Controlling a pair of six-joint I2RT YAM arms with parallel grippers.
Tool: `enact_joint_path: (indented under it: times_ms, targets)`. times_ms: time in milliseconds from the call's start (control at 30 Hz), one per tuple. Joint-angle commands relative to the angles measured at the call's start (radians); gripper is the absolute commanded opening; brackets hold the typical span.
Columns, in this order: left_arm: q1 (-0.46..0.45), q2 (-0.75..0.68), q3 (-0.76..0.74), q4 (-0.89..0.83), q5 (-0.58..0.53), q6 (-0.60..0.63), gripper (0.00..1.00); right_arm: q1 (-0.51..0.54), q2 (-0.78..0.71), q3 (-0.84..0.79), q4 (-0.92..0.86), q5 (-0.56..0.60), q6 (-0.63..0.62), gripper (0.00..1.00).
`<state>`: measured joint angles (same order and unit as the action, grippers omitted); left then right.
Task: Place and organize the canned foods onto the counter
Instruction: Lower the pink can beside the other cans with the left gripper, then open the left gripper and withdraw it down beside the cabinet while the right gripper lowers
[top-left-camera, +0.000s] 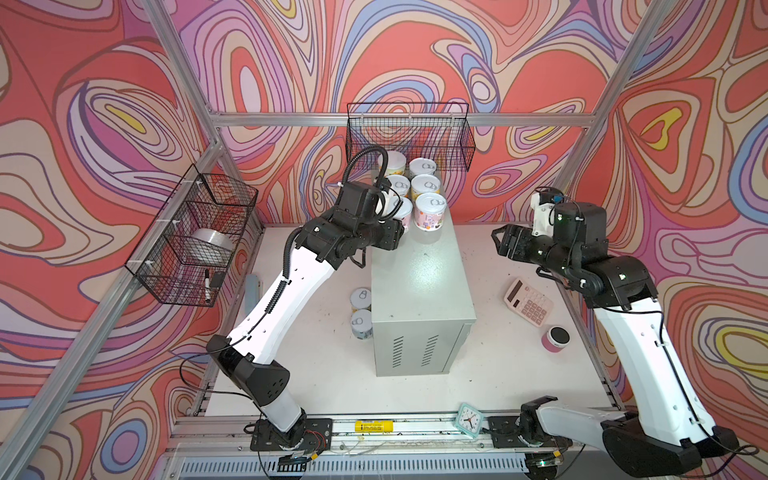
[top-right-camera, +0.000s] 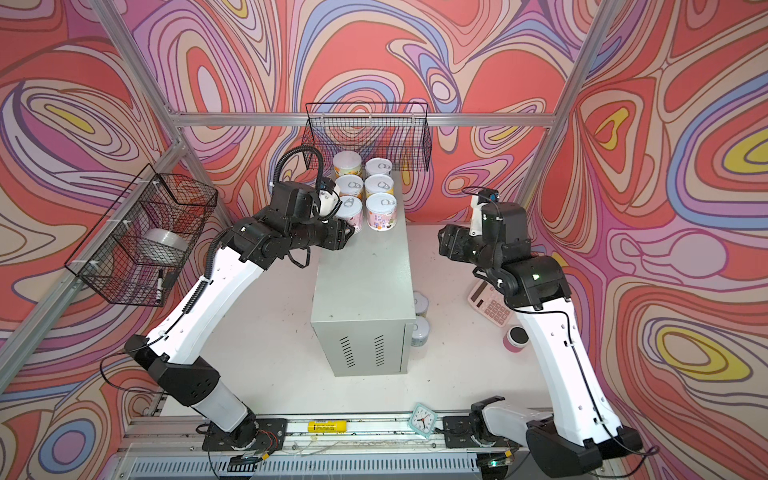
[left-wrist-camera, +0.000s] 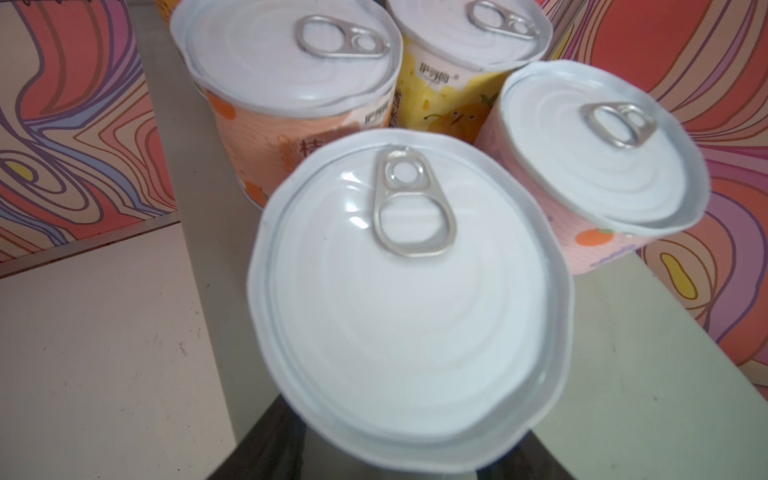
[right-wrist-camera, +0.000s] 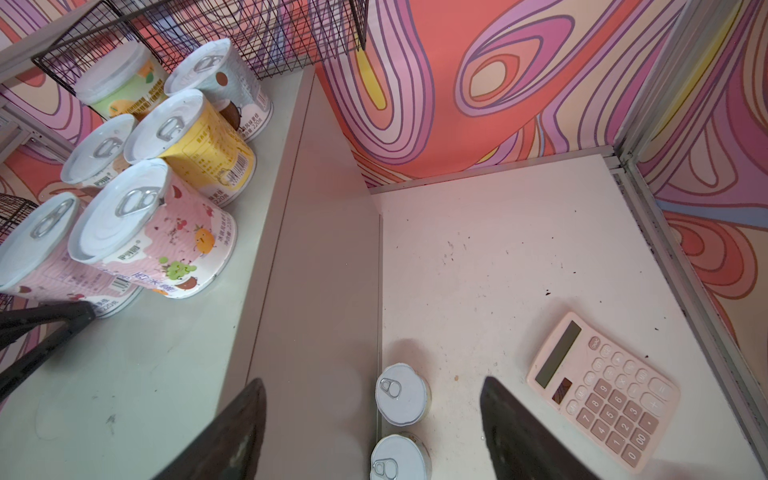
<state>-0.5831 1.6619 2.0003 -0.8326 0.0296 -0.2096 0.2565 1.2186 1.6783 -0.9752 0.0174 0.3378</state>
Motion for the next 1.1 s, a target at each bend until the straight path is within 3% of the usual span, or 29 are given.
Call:
enact_joint_path:
  times_ms: [0, 167, 300, 567, 833, 967, 1067]
  targets:
    - [0.009, 0.020, 0.032, 0.016, 0.005, 0.001, 0.59, -0.003, -0.013, -0.022, 0.025, -0.008, 0.004, 0.83]
    - [0.012, 0.030, 0.030, 0.017, -0.003, -0.012, 0.58, -0.003, -0.017, -0.038, 0.034, -0.012, 0.007, 0.83]
    - [0.013, 0.020, 0.018, 0.020, -0.019, -0.018, 0.65, -0.003, -0.015, -0.043, 0.036, -0.015, 0.007, 0.83]
    - [0.012, -0.070, -0.036, 0.016, -0.054, -0.005, 1.00, -0.003, -0.017, -0.055, 0.024, 0.013, -0.003, 0.84]
    - [0.011, -0.266, -0.122, -0.075, -0.119, -0.027, 1.00, -0.003, -0.078, -0.194, 0.073, -0.033, 0.002, 0.88]
    - [0.010, -0.359, -0.171, -0.145, -0.269, -0.036, 1.00, -0.003, -0.099, -0.276, 0.063, -0.007, 0.017, 0.90]
    - [0.012, -0.456, -0.290, -0.109, -0.387, -0.047, 1.00, -0.003, -0.144, -0.360, 0.079, 0.025, 0.026, 0.94]
